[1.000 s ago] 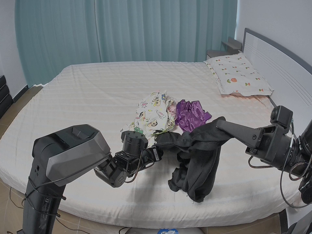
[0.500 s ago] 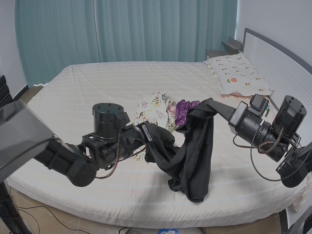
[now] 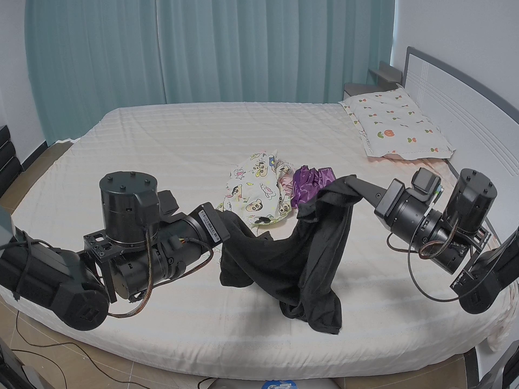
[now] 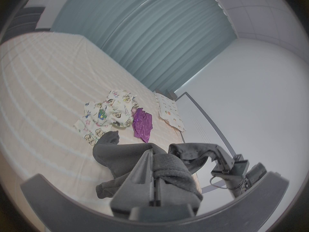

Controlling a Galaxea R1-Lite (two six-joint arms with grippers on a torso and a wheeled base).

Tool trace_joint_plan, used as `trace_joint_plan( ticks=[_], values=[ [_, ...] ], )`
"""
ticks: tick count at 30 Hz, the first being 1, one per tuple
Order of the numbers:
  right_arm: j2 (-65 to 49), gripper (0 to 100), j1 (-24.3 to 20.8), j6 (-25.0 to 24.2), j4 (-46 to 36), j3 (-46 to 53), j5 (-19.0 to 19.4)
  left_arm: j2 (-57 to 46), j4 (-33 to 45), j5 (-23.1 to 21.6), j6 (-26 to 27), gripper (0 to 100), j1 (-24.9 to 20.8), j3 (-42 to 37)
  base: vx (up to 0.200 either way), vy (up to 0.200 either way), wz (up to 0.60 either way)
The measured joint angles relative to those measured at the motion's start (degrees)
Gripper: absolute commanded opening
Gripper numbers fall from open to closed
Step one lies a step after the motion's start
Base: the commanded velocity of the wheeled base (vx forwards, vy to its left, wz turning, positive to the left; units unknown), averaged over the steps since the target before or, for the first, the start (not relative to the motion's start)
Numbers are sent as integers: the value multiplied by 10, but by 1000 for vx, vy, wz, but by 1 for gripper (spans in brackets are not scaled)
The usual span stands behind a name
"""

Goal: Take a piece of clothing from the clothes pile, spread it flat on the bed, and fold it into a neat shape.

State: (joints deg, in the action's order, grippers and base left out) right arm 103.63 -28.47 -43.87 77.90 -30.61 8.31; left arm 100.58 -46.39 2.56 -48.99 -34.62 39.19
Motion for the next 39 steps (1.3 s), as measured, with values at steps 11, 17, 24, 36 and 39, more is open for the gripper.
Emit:
trace_joint_plan(
  ticks=[11,17,24,36,39],
  values=[
    [39,0,-2,0,12,7,0,36,-1,-11,-39,0,20,-12,-55,0,0],
    [43,0,-4,1,12,9,-1,48,-2,-10,-53,0,21,-12,0,0,0],
    [44,0,-7,2,19,9,-1,64,-22,-10,-67,0,32,-7,0,0,0],
    [42,0,-16,5,44,10,-2,72,-63,-6,-85,0,48,-9,0,167,0],
    [40,0,-19,5,74,11,-2,70,-63,-5,-84,0,53,-8,0,200,0]
  ],
)
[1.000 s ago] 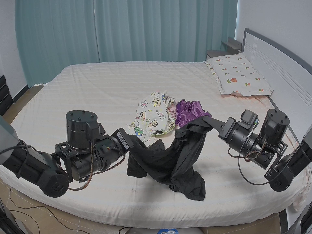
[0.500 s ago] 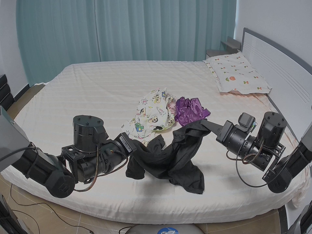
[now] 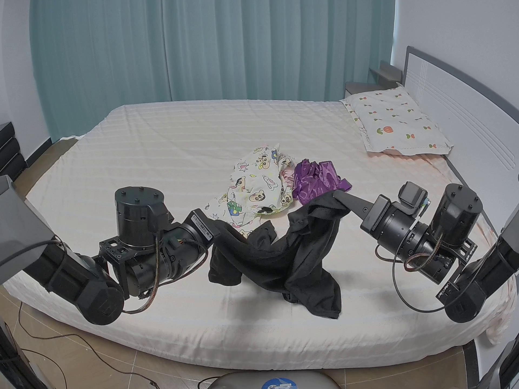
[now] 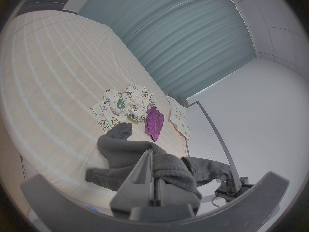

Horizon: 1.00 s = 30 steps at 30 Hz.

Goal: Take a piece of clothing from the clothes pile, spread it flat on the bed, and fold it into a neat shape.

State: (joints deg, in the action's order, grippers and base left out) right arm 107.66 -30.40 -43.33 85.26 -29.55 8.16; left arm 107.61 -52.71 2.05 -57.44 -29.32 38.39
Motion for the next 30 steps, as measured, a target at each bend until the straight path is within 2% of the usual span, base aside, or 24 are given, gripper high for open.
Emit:
trace_joint_plan(
  ticks=[5,17,30],
  values=[
    [-1,0,-3,3,27,7,0,-10,0,1,0,0,9,1,0,200,0],
    [-14,0,-11,16,29,3,1,-44,0,23,3,0,20,-4,0,200,0],
    [-31,0,-43,44,21,-30,2,-84,5,24,5,0,30,-22,0,200,0]
  ],
)
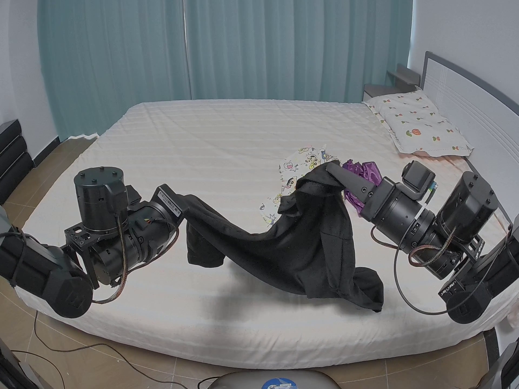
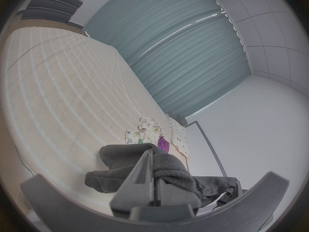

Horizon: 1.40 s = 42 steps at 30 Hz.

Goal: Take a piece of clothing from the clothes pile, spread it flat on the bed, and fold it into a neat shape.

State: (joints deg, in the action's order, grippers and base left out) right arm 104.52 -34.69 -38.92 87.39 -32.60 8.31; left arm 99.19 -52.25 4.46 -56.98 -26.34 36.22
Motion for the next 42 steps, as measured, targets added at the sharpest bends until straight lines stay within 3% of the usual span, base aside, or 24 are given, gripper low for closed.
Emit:
trace_joint_plan(
  ticks=[11,26,42],
  values=[
    [-14,0,-17,9,-3,-17,0,-36,2,-1,3,0,15,-17,0,200,0],
    [-47,0,5,14,-18,-36,2,-79,2,7,17,0,22,-24,0,200,0],
    [-41,0,37,9,-20,-24,1,-88,2,22,39,0,18,-30,0,0,0]
  ],
)
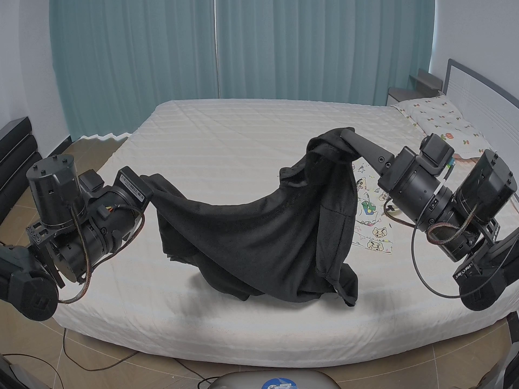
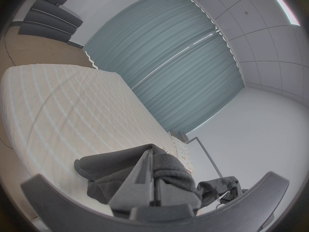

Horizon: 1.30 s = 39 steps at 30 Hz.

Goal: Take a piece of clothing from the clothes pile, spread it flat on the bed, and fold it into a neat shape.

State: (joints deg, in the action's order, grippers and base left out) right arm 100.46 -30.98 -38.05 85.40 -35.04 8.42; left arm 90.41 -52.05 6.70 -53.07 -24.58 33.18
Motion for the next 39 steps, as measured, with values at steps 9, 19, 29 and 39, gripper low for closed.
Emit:
trace_joint_plan(
  ticks=[9,19,29,39],
  values=[
    [-1,0,12,-1,4,41,3,17,0,-2,0,0,-5,-8,-156,0,0],
    [-54,0,4,0,4,89,4,9,1,0,0,0,-17,-13,-100,0,0],
    [-167,0,-1,-1,-47,64,16,-49,37,2,2,0,-16,0,0,0,0],
    [-178,0,44,-22,-165,-93,29,-88,129,2,10,0,3,90,0,0,0]
  ],
)
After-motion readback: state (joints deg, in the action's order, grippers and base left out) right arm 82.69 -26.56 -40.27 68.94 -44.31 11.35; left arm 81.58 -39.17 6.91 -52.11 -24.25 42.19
